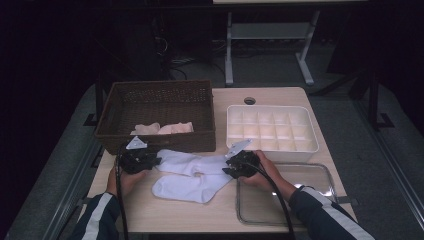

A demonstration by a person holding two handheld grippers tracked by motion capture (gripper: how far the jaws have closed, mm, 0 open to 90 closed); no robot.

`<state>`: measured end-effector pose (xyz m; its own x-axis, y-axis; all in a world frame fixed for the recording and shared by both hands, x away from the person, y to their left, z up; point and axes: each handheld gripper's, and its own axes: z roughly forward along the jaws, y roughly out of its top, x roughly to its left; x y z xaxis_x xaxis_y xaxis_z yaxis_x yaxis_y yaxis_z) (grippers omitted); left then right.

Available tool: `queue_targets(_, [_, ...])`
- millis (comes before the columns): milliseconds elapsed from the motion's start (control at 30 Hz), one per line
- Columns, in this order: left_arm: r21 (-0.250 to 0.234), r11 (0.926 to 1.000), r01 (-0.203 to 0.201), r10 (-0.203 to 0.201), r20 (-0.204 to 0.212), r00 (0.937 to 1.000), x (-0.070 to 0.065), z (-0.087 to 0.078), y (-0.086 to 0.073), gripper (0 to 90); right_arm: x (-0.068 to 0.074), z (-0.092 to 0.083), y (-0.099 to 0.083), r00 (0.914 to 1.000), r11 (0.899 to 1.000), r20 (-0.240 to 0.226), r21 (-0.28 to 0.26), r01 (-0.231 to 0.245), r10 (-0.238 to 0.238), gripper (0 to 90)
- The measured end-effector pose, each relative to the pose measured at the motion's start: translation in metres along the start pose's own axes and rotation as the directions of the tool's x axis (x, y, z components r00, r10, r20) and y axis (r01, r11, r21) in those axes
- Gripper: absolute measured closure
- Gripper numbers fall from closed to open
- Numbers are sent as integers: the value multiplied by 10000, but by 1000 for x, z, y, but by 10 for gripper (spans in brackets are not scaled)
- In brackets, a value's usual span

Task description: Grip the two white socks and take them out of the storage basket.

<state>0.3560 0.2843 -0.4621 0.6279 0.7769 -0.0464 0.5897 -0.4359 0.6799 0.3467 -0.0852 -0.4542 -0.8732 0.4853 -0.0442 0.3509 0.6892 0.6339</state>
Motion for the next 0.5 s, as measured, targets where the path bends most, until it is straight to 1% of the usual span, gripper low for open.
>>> queue_targets(33, [-69,9998,-167,166,-48,9999,1,0,0,720,0,0,0,10000,10000,-59,-17,-51,51,710])
queue_targets(67, [-70,10000,-28,27,-61,10000,1,1,1,737,-1,0,0,9999,10000,-91,-3,-69,69,733])
queue_targets(100, [-89,10000,-38,38,-61,10000,1,1,1,765,-2,-1,0,9999,10000,-138,6,-4,4,753])
queue_targets(133, [-104,9999,-41,41,4,10000,1,1,1,808,-3,-1,-1,9999,9999,-66,6,125,-125,763])
queue_targets(167, [-122,9998,-124,125,64,9999,1,1,1,837,-3,-2,-1,9999,9999,-58,11,120,-120,772])
queue_targets(200, [-140,9998,-113,115,139,9998,1,1,1,848,-3,-3,-1,9999,10000,-121,-64,-52,51,783])
queue_targets(233, [-104,9997,-221,222,129,9997,0,0,1,854,-3,-4,-1,10000,9999,-79,-120,35,-36,790])
queue_targets(267, [-149,9990,-416,418,111,9991,0,-2,2,857,-3,-5,0,10000,9998,-72,-186,46,-47,791])
queue_targets(300, [-259,9991,-347,352,185,9992,-1,-5,3,859,-5,-8,0,9999,9995,-88,-282,134,-137,796])
queue_targets(333, [-505,9982,-335,347,215,9992,-1,-9,5,859,-5,-10,1,9999,9994,-107,-347,86,-90,800])
queue_targets(367, [-737,9969,-291,310,246,9992,-2,-15,7,859,-5,-13,1,9997,9991,-89,-361,213,-217,802])
queue_targets(400, [-1050,9943,-208,244,336,9991,-3,-22,9,860,-5,-16,2,9997,9987,-88,-439,240,-244,803])
queue_targets(433, [-1402,9901,-31,91,422,9991,-4,-29,11,860,-5,-20,3,9997,9982,-102,-567,212,-218,804])
queue_targets(467, [-1682,9857,30,50,474,9989,-6,-39,13,860,-6,-24,3,9995,9975,-115,-638,291,-298,804])
queue_targets(500, [-1890,9819,102,0,540,9985,-7,-44,15,860,-5,-29,4,9994,9967,-208,-770,246,-263,805])
